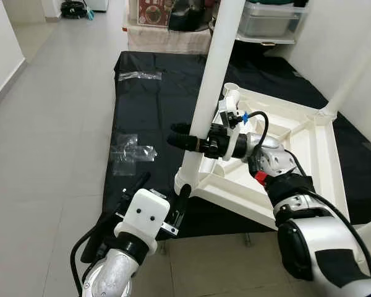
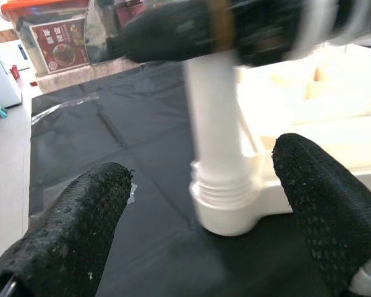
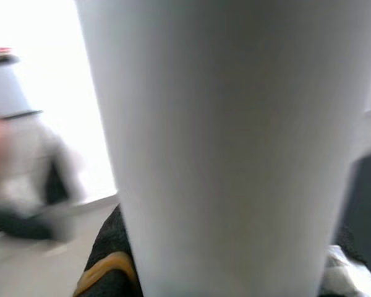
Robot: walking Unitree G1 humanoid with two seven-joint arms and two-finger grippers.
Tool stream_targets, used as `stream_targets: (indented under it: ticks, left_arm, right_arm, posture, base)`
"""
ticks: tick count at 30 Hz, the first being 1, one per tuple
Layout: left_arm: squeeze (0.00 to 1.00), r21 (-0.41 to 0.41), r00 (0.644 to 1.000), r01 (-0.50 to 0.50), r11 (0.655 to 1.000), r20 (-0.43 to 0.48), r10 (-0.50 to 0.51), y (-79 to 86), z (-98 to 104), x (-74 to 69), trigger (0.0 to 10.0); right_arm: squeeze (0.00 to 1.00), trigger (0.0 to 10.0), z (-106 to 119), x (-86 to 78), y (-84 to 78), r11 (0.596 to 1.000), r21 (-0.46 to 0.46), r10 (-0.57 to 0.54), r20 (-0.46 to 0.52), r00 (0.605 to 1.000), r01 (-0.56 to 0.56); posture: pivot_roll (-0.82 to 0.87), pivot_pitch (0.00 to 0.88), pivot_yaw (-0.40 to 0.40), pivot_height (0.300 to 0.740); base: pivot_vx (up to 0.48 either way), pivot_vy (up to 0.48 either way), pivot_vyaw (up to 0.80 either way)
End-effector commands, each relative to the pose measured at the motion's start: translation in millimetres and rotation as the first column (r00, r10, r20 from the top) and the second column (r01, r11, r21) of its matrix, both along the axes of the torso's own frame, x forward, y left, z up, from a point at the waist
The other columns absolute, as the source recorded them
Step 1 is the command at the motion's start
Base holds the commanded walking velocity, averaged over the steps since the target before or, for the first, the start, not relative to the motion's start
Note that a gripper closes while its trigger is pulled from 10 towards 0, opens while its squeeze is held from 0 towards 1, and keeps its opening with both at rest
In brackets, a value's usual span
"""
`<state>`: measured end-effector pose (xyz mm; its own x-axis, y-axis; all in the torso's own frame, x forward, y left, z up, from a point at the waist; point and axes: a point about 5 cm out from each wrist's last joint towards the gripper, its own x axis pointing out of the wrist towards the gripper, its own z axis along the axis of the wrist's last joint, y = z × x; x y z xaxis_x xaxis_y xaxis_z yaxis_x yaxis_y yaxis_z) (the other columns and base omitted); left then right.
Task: Building children table
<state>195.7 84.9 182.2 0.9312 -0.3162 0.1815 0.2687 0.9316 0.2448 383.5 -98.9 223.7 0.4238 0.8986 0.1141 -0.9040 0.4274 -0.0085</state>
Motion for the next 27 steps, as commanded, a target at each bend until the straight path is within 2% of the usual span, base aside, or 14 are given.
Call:
stream_targets:
  ticks: [1,2,5,6,7,10,13,15,17,19,20,23,24,27]
  left_arm:
    - [0.00,-0.003,1.000,0.010,1.000,-0.016,-0.010,-2.3,-2,-0.9,10.0]
    - [0.00,-0.004,1.000,0.009,1.000,-0.013,-0.009,-1.8,-2,-0.6,10.0]
    - [0.00,-0.004,1.000,0.008,1.000,-0.012,-0.008,-1.6,-2,-0.4,10.0]
    - [0.00,-0.004,1.000,0.007,1.000,-0.012,-0.007,-1.0,-2,-0.4,10.0]
    - [0.00,-0.002,1.000,0.009,1.000,-0.012,-0.009,-1.1,-2,-0.3,10.0]
    - [0.00,-0.001,1.000,0.011,1.000,-0.012,-0.011,-1.9,-2,0.0,10.0]
    - [0.00,-0.002,1.000,0.013,1.000,-0.012,-0.013,-1.9,-2,0.1,10.0]
    - [0.00,-0.002,1.000,0.014,1.000,-0.011,-0.014,-1.8,-2,0.2,10.0]
    - [0.00,-0.002,1.000,0.014,1.000,-0.011,-0.014,-2.2,-2,0.1,10.0]
    - [0.00,0.000,1.000,0.018,1.000,-0.011,-0.018,-2.8,-2,0.0,10.0]
    - [0.00,-0.003,1.000,0.017,1.000,-0.011,-0.017,-2.9,-2,0.1,10.0]
    - [0.00,-0.003,1.000,0.017,1.000,-0.012,-0.017,-3.0,-2,0.1,10.0]
    - [0.00,-0.004,1.000,0.015,1.000,-0.013,-0.016,-2.8,-2,0.3,10.0]
    - [0.00,-0.003,1.000,0.015,1.000,-0.013,-0.016,-2.8,-2,0.4,10.0]
  right_arm:
    - [0.00,0.0,-4,6.4,-10.2,0.985,0.014,-0.171,-0.013,0.985,0.171]
    - [0.00,0.0,-10,12.9,-16.1,0.917,0.004,-0.399,-0.021,0.917,0.399]
    - [0.00,0.0,-12,14.4,-18.4,0.886,0.003,-0.464,-0.020,0.886,0.464]
    - [0.00,0.0,-16,16.3,-25.0,0.820,0.000,-0.572,-0.026,0.820,0.573]
    - [0.00,0.0,-21,16.6,-35.1,0.708,-0.026,-0.707,-0.014,0.708,0.706]
    - [0.00,0.0,-28,8.3,-54.5,0.419,-0.036,-0.908,-0.008,0.419,0.907]
    - [0.00,0.0,-28,-3.6,-60.3,0.228,-0.015,-0.973,-0.016,0.228,0.973]
    - [0.00,0.0,-28,-6.4,-59.9,0.172,-0.011,-0.985,-0.021,0.172,0.985]
    - [0.00,0.0,-29,-10.2,-50.7,0.175,-0.010,-0.984,-0.038,0.175,0.984]
    - [0.00,0.0,-22,-15.1,-28.4,0.233,0.042,-0.969,-0.073,0.236,0.971]
    - [0.00,8.8,-18,-14.5,-23.3,0.268,0.080,-0.959,-0.073,0.274,0.960]
    - [0.00,10.0,-15,-13.5,-18.5,0.316,0.106,-0.944,-0.061,0.323,0.943]
    - [1.00,10.0,-13,-13.5,-16.4,0.340,0.121,-0.937,-0.043,0.347,0.933]
    - [1.00,10.0,-11,-11.6,-18.7,0.366,0.137,-0.928,-0.024,0.372,0.921]
  posture:
    - [0.10,0.090,-0.108,0.740]
    - [0.10,0.090,-0.107,0.740]
    - [0.10,0.090,-0.107,0.740]
    - [0.10,0.092,-0.101,0.740]
    - [0.09,0.089,-0.101,0.740]
    - [0.10,0.092,-0.103,0.740]
    - [0.09,0.092,-0.102,0.740]
    - [0.09,0.092,-0.102,0.740]
    - [0.09,0.094,-0.101,0.740]
    - [0.10,0.095,-0.101,0.740]
    - [0.09,0.094,-0.100,0.740]
    - [0.09,0.094,-0.101,0.740]
    - [0.09,0.094,-0.103,0.740]
    - [0.09,0.091,-0.102,0.740]
  base:
    - [0.000,0.000,0.00]
    - [0.000,0.000,0.00]
    - [0.000,0.000,0.00]
    - [0.000,0.000,0.00]
    - [0.000,0.000,0.00]
    - [0.000,0.000,0.00]
    - [0.000,0.000,0.00]
    - [0.000,0.000,0.00]
    - [0.000,0.000,0.00]
    - [0.000,0.000,0.00]
    - [0.000,0.000,0.00]
    - [0.000,0.000,0.00]
    - [0.000,0.000,0.00]
    - [0.000,0.000,0.00]
